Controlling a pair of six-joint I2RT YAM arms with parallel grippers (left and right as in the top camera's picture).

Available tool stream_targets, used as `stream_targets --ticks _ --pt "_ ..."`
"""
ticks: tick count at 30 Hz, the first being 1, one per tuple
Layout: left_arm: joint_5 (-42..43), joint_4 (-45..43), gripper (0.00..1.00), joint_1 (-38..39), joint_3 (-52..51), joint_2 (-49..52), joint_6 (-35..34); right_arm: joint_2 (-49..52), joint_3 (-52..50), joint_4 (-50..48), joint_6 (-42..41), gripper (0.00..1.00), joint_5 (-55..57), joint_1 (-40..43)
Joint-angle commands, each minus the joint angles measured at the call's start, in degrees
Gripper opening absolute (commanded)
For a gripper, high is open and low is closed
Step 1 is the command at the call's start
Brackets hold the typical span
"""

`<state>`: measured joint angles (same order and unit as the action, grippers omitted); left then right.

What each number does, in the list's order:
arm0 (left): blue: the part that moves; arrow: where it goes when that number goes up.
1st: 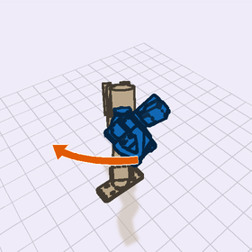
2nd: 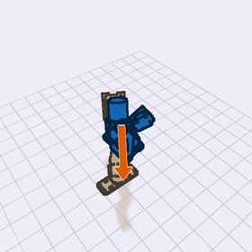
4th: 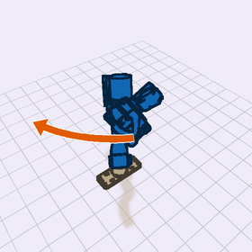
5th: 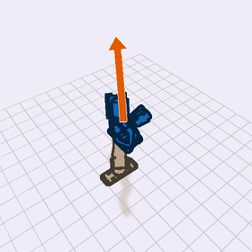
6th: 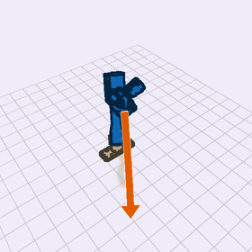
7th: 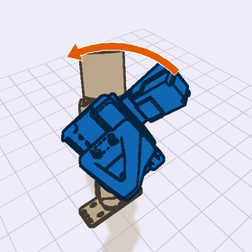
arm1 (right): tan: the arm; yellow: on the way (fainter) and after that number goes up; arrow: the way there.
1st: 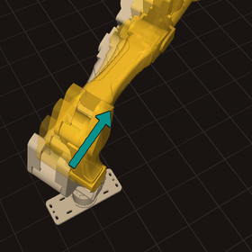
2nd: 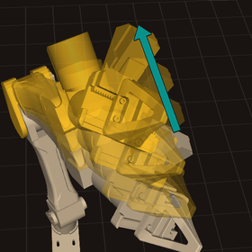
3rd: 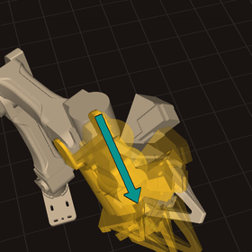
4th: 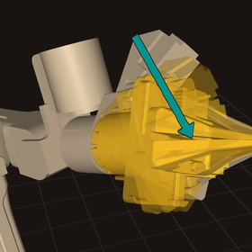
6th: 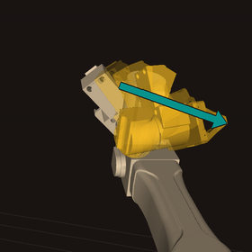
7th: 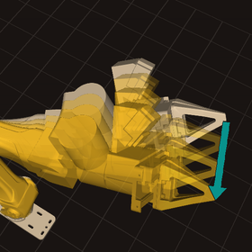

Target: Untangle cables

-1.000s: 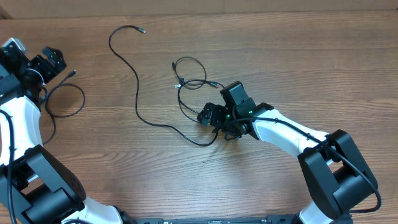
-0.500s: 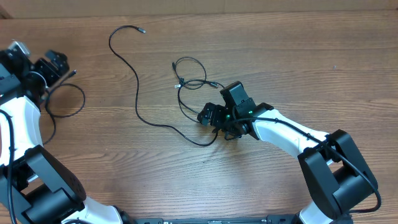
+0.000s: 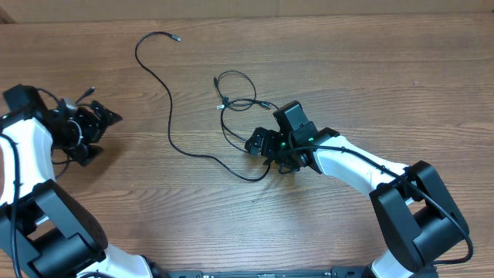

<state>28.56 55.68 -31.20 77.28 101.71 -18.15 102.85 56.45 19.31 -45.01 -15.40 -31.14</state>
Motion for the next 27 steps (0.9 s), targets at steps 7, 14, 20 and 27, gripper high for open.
stream_targets --ticks 7,14,20,27 --pt "0.8 5.2 0.99 13.8 0.4 0.2 7.1 1.2 -1.0 0.1 -0.1 1.0 1.2 0.1" --pt "-5.0 2.8 0.99 25.0 0.4 0.2 7.2 1.2 -1.0 0.1 -0.1 1.0 1.2 0.1" --pt "-5.2 0.2 1.0 33.0 0.4 0.2 7.0 1.1 -1.0 0.7 0.0 1.0 -0.7 0.2" --pt "-7.7 -2.5 1.0 40.0 0.4 0.2 6.1 1.1 -0.8 2.1 0.6 1.0 -7.4 5.8"
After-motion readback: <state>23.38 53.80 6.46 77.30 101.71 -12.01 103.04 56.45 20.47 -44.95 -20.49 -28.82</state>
